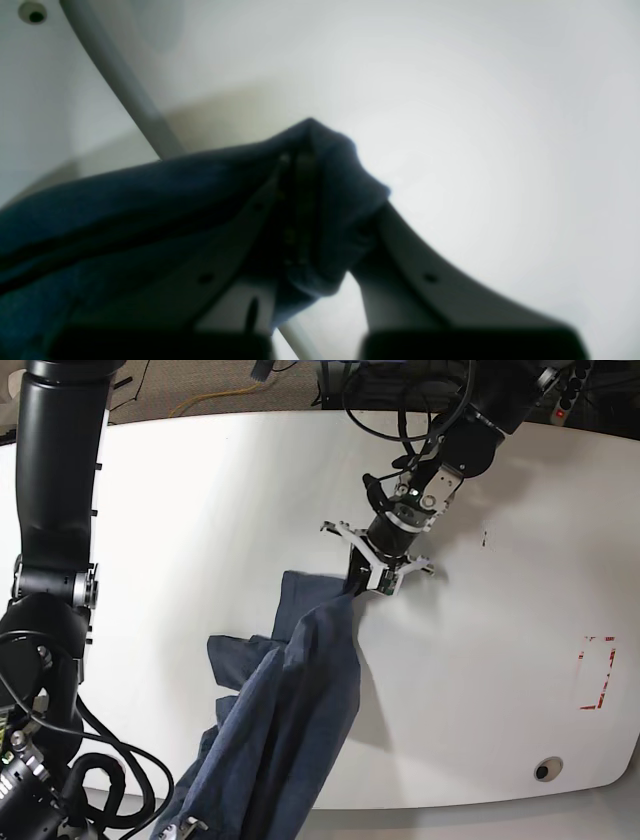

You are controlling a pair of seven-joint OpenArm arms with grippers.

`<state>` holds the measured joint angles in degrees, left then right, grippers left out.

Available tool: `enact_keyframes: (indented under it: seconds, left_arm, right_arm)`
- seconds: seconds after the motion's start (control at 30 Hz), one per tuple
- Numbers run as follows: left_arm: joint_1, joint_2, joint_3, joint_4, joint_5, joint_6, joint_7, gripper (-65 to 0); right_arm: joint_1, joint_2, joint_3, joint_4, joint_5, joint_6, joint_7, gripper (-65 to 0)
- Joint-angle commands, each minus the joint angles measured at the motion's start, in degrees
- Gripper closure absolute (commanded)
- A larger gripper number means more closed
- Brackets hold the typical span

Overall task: Fold the T-shirt properly
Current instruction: 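Lift the grasped edge with the left gripper, shaking the shirt loose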

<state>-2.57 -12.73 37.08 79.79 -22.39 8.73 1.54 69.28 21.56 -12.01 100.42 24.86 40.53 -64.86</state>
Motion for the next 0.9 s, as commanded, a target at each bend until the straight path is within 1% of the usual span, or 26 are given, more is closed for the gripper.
enact_keyframes:
  seconds: [0.0,0.1,0.23,0.27,0.33,0.4,0.47,0.7,0.87]
  left_arm:
    - [0.41,-1.38,-1.34,1.66,0.37,0.19,-1.58,-1.5]
    - [1.91,-1.47,-2.84,1.49,0.37,0.19,-1.58,-8.8]
    - [3.23,-1.47,-3.54,1.75,0.19,0.19,-1.58,-30.0]
    - [3.49,-1.47,-3.54,1.93,0.28,0.19,-1.58,-34.6]
    - [3.93,-1.38,-3.54,2.63,0.28,0.19,-1.58,-41.5]
    - [4.19,-1.29,-3.54,3.07,0.28,0.19,-1.58,-43.3]
    - [4.19,-1.29,-3.45,3.07,0.28,0.19,-1.58,-43.3]
    - [3.67,-1.03,-3.63,1.57,0.37,0.19,-1.58,-43.6]
    - [0.15,1.87,-3.72,-3.17,0.28,0.19,-1.58,-43.6]
  right_arm:
    - [2.33,0.2,0.54,0.28,-0.29,-0.53,1.43,0.0]
    - [2.24,0.2,0.54,0.19,-0.29,-0.53,1.52,0.0]
    - [1.36,0.2,0.54,0.11,-0.29,-0.53,1.61,0.0]
    - [1.1,0.2,0.54,0.19,-0.29,-0.53,1.61,0.0]
    - [0.75,0.11,0.54,0.37,-0.29,-0.53,1.61,0.0]
    - [0.57,-0.51,0.45,0.37,-0.29,-0.53,1.61,0.0]
    - [0.13,-1.03,0.54,0.28,-0.29,-0.53,1.61,0.0]
    - [-0.4,-1.3,0.54,0.37,-0.29,-0.53,1.61,0.0]
    - [-0.4,-1.39,0.54,0.28,-0.29,-0.53,1.61,0.0]
